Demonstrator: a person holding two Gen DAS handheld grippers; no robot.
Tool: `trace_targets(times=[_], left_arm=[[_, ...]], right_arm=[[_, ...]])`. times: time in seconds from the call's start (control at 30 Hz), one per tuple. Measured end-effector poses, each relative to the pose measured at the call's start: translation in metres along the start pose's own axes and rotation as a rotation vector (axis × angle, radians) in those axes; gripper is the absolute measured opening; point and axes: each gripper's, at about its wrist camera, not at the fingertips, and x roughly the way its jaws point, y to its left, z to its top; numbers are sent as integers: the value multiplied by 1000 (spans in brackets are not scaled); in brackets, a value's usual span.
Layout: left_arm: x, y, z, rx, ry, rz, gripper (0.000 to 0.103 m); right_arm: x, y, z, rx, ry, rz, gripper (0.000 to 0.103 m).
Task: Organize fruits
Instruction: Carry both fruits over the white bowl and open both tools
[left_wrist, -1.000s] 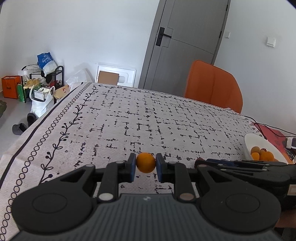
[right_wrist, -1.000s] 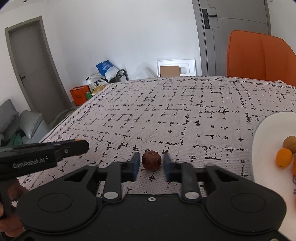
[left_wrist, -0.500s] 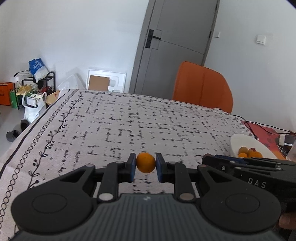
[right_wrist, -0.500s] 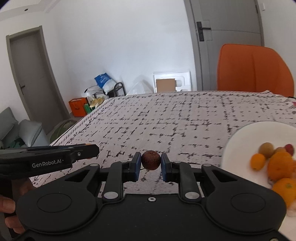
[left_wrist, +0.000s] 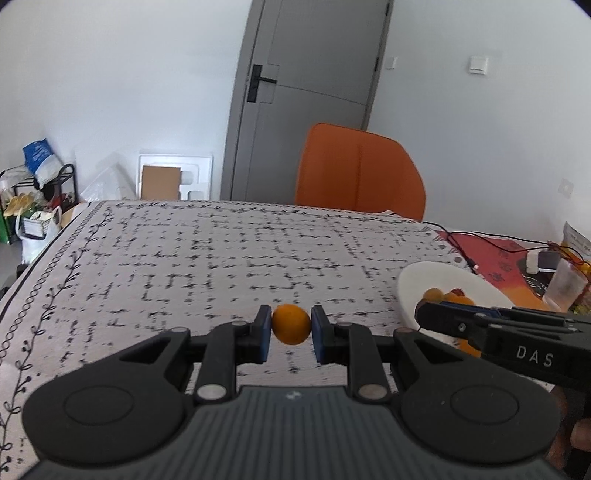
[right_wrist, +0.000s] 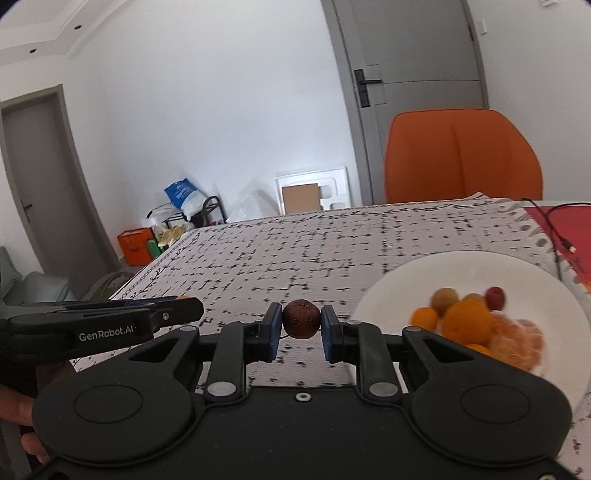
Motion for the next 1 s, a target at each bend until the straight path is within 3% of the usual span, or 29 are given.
trace_targets(times=[1.0], left_arm=[[20,-95,-5,135,29,-101,21]], right_arm=[[-64,-83,-34,144,-48,-84,24]])
